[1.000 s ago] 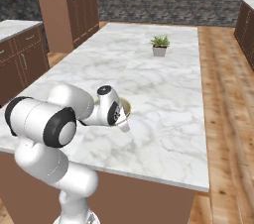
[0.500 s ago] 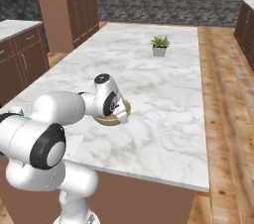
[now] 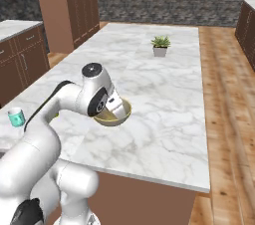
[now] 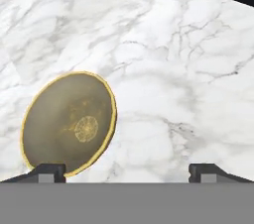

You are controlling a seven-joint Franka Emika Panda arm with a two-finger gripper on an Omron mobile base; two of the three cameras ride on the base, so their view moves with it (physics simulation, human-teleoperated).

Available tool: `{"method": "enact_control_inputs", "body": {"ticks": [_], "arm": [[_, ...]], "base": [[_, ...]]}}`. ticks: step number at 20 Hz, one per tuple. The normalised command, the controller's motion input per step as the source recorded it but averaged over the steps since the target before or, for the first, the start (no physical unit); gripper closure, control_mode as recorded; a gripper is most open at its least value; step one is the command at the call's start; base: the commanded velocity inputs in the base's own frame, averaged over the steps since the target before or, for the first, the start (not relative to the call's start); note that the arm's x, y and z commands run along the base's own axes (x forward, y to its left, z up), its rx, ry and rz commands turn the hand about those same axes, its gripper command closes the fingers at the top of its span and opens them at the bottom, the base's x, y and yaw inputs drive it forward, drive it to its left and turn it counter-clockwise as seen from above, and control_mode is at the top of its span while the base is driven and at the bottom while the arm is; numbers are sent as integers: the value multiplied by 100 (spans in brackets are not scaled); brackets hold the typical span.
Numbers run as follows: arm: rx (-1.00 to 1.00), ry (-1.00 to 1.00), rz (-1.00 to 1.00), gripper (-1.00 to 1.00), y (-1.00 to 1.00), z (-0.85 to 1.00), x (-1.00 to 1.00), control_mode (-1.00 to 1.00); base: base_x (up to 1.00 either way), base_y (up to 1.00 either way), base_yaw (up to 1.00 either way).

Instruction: Clear the mugs and bowl far away from the sink.

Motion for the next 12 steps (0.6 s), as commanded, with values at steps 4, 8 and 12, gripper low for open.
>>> {"method": "enact_control_inputs", "body": {"ticks": [4,8,12], "arm": [[-13,-35,44,-100,9,100,-99,-100],[-19,-29,42,-100,21,84,-100,-100],[-20,-17,32,-100,39,78,-92,-100]], "base": [[0,0,0],[0,0,0],[0,0,0]]}}
